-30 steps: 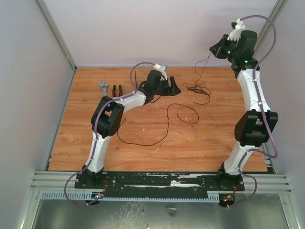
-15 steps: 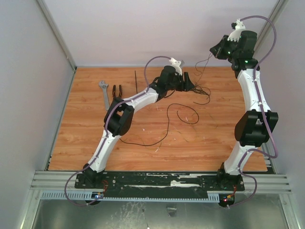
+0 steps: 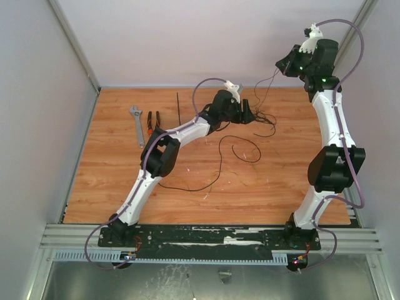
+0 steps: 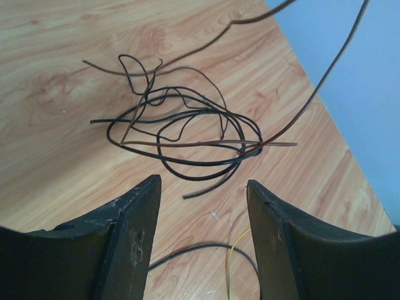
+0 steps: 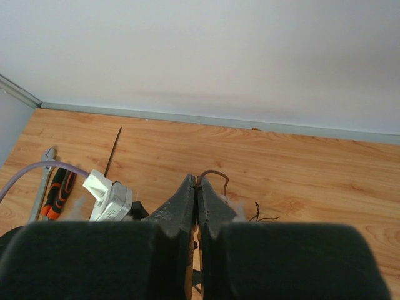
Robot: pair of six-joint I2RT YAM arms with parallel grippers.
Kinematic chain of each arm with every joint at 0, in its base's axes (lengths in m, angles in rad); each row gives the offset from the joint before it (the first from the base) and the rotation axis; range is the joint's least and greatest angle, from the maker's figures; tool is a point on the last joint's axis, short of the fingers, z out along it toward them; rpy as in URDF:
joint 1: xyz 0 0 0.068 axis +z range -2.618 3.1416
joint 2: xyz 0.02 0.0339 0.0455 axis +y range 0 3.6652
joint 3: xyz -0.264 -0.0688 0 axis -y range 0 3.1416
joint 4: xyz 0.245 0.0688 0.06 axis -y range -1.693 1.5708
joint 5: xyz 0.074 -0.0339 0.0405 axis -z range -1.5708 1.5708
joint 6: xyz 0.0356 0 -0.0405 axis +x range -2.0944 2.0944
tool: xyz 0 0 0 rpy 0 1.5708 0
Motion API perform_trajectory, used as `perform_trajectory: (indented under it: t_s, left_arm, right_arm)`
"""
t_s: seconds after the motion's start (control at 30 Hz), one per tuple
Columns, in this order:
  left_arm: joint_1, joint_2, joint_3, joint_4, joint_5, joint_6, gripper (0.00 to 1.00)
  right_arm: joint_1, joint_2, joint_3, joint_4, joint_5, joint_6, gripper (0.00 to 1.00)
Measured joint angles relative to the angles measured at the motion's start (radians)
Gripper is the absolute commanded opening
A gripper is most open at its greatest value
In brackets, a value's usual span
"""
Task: Zip-tie the wires
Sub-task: Untie the cable at the center of the board.
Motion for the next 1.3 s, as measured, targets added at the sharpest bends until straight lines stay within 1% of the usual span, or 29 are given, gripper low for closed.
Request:
perform_trajectory:
  t_s: [0.3, 0.5, 0.83, 1.0, 1.3]
  left_arm:
    - [-0.002, 0.022, 0.065, 0.004, 0.002, 0.0, 0.63]
    - [-0.004, 0.082, 0.119, 0.006, 0.003, -0.002, 0.63]
    - [-0.019, 0.152, 0.147, 0.025, 0.012, -0.011, 0.63]
    - [-0.031, 0.163, 0.174, 0.039, 0.021, -0.011, 0.68]
    - [-0.058, 0.164, 0.178, 0.078, 0.041, -0.008, 0.72]
  right_arm:
    - [0.0, -0.002, 0.0, 0.0, 0.0, 0.0, 0.0]
    - [0.0, -0.006, 0.0, 0.0, -0.001, 0.0, 0.0]
    - [0.0, -0.016, 0.0, 0.0, -0.004, 0.0, 0.0]
    - [0.0, -0.025, 0.0, 0.001, -0.011, 0.001, 0.0]
    - [0.0, -0.044, -0.003, 0.01, -0.025, 0.003, 0.0]
